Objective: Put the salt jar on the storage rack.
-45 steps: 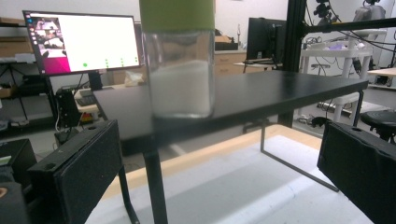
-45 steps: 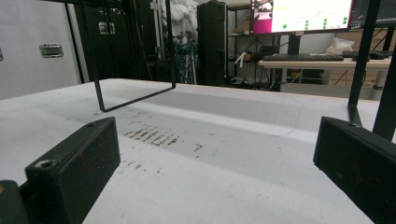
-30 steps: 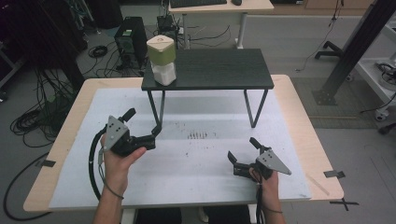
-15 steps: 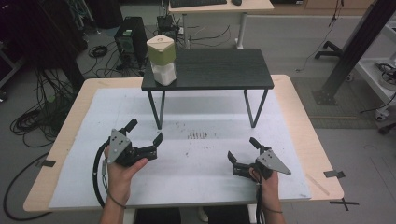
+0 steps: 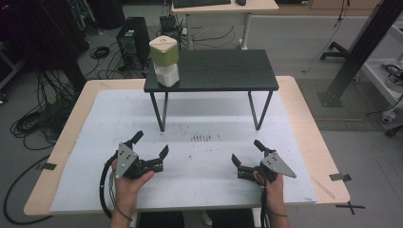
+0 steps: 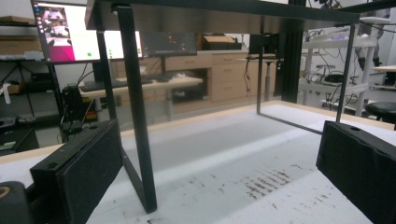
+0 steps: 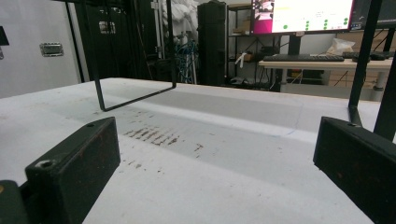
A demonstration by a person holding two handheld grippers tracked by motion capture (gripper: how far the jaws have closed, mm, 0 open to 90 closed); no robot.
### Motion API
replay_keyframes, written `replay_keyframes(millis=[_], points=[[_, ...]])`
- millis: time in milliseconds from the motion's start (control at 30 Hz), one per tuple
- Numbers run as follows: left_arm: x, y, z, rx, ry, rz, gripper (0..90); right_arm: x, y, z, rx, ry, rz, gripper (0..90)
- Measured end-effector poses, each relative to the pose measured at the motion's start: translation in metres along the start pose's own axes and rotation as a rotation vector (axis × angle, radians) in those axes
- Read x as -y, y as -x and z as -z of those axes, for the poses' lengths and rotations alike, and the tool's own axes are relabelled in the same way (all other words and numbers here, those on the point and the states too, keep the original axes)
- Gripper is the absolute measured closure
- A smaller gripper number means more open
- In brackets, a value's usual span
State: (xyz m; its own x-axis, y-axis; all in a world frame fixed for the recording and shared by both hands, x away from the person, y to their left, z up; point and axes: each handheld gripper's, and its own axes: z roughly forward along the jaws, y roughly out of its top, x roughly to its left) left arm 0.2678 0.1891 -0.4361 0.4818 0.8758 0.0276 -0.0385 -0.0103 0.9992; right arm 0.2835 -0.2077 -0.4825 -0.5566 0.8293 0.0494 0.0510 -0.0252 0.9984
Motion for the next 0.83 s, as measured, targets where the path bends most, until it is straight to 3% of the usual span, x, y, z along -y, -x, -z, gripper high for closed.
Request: replay_keyframes(millis=[400,833], points=[[0.018,0.003,0.003,-0.004,-0.009,0.014,1.5,0.000,0.000,0.000,0.000,-0.001,0.000,0.2],[0.020,0.004,0.003,-0.008,-0.002,0.004,1.5,0.000,0.000,0.000,-0.001,-0.001,0.000,0.2]])
